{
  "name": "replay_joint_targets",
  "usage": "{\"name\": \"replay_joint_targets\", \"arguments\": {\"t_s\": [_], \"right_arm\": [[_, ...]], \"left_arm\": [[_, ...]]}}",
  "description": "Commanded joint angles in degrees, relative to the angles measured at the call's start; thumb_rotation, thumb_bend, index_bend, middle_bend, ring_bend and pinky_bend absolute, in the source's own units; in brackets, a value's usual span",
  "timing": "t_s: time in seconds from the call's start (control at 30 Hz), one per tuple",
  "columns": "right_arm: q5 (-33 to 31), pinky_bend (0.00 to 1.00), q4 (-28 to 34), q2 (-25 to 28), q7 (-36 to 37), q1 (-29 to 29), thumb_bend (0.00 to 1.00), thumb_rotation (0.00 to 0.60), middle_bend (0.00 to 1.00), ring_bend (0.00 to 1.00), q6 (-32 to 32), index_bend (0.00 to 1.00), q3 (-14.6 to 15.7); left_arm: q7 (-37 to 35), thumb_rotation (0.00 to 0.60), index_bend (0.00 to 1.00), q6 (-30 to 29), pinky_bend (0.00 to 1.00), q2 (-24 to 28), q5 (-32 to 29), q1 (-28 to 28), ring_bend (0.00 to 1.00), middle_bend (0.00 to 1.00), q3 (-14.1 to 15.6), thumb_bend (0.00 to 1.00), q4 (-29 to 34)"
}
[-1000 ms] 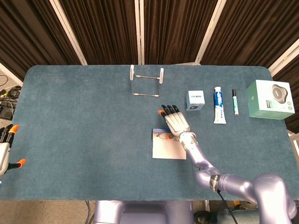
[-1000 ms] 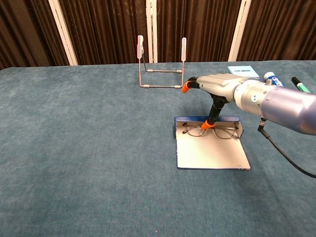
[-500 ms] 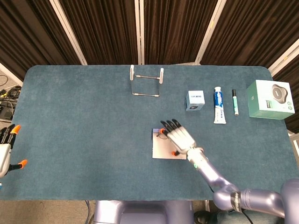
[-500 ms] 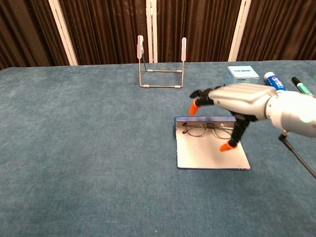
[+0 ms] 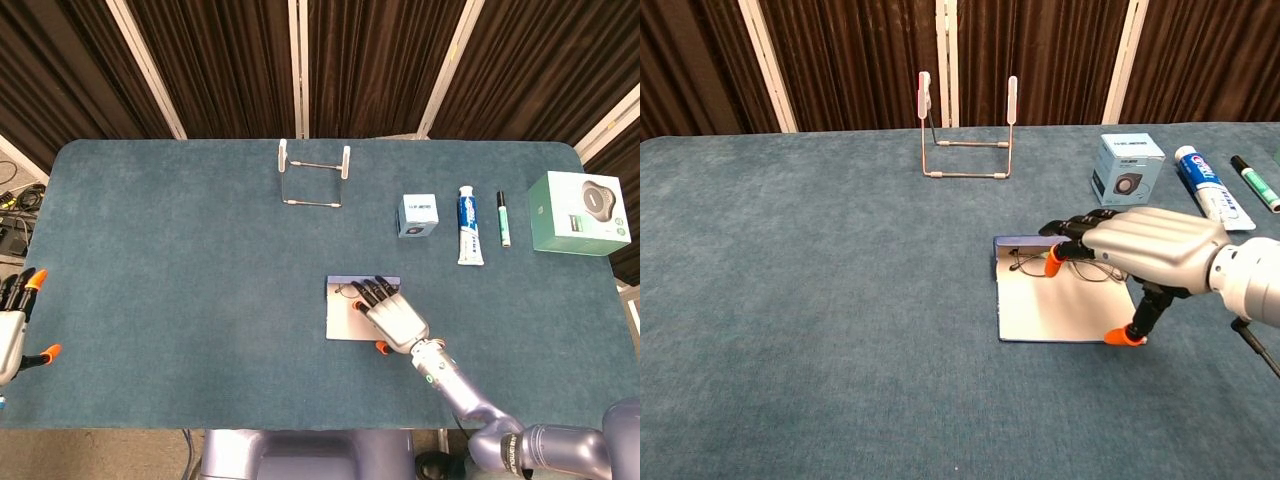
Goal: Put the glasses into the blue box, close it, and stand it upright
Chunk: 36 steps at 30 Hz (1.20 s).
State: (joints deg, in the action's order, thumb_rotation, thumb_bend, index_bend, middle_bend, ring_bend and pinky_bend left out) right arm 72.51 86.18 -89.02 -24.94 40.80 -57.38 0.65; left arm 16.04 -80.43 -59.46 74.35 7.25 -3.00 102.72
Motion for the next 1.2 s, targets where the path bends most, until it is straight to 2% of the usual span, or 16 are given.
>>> {"name": "replay_joint_targets", "arguments": {"t_s": [0.03,0.57,1.2], "right_arm": [[0.57,0.0,-0.99,-0.98,0.19,-0.14,0.11,0.6,0.0,0.0,0.31,0.28,-0.21],[1.6,0.0,-5.87,-4.53,1.15,-0.66,0.13,0.6,0.0,0.0,2.09,0.29,-1.17],[2.69,0.0,-8.64,-5.72,1.22,-1.4,0.14,0.6,0.0,0.0,3.18,0.29,-1.59]], "left_arm": [[0.13,0.6,0.0,0.06,0.0,-0.09,-0.16,0.02,0.0,0.0,-0.04,0.0,-0.1],[0.08,0.6,0.0,0.57,0.0,-0.18,-1.04,0.19,0.0,0.0,-0.34,0.0,-0.47],[0.04,0.6,0.0,0.82,0.0,-0.23,-1.35,0.27,0.0,0.0,-0.39,0.0,-0.66]]}}
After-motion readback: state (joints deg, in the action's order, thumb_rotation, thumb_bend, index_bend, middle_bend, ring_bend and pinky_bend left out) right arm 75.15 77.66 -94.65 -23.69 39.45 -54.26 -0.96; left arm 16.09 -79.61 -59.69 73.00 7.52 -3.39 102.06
